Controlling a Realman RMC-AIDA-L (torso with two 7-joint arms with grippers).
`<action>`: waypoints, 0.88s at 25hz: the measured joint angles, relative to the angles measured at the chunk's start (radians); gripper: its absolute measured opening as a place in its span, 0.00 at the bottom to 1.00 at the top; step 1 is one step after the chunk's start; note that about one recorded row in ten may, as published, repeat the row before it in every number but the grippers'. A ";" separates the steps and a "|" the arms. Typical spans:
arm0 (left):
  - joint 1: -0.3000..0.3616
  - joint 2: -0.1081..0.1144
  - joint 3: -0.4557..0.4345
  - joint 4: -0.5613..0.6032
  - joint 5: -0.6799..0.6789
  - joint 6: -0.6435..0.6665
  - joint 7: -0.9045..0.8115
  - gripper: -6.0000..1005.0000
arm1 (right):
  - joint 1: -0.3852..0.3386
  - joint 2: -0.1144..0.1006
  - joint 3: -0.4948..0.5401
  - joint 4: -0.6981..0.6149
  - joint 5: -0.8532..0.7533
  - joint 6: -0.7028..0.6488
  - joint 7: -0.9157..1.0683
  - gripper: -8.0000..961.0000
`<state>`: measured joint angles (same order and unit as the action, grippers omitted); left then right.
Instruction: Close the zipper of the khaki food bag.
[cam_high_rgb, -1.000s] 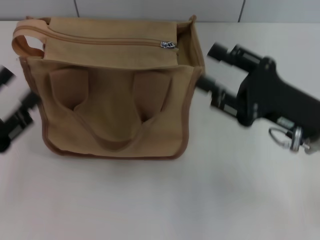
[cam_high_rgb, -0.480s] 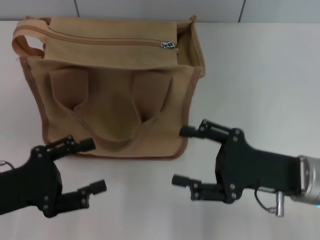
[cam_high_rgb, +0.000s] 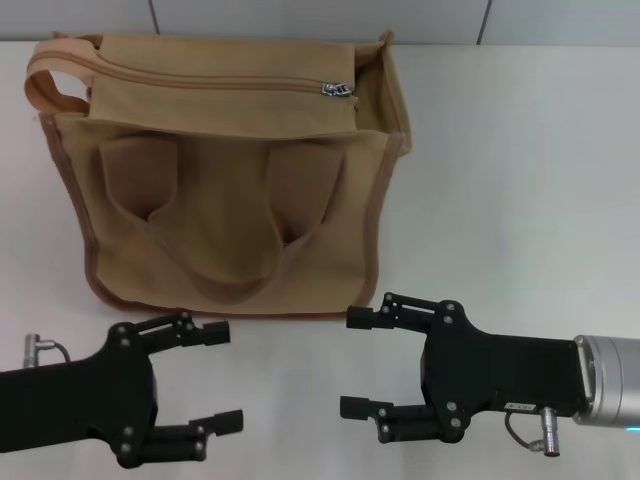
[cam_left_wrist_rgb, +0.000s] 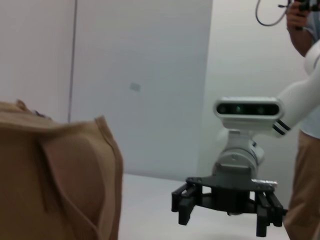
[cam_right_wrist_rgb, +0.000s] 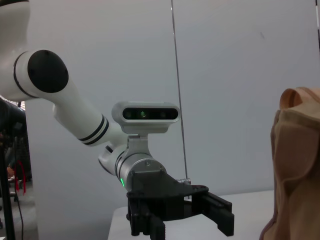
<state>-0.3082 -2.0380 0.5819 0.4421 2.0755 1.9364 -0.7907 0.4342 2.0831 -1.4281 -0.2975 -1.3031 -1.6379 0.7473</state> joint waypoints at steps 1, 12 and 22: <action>-0.002 -0.003 0.000 0.001 0.005 -0.003 0.000 0.80 | 0.000 0.000 0.000 -0.002 -0.003 -0.001 0.009 0.83; 0.005 -0.011 0.029 0.009 0.022 -0.011 0.003 0.80 | -0.024 0.002 0.002 -0.007 -0.037 -0.008 0.042 0.82; 0.009 -0.021 0.030 0.009 0.031 -0.015 0.002 0.80 | -0.026 0.004 0.007 -0.007 -0.029 -0.009 0.039 0.82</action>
<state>-0.2988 -2.0589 0.6121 0.4510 2.1069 1.9217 -0.7883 0.4082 2.0867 -1.4207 -0.3043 -1.3323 -1.6472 0.7865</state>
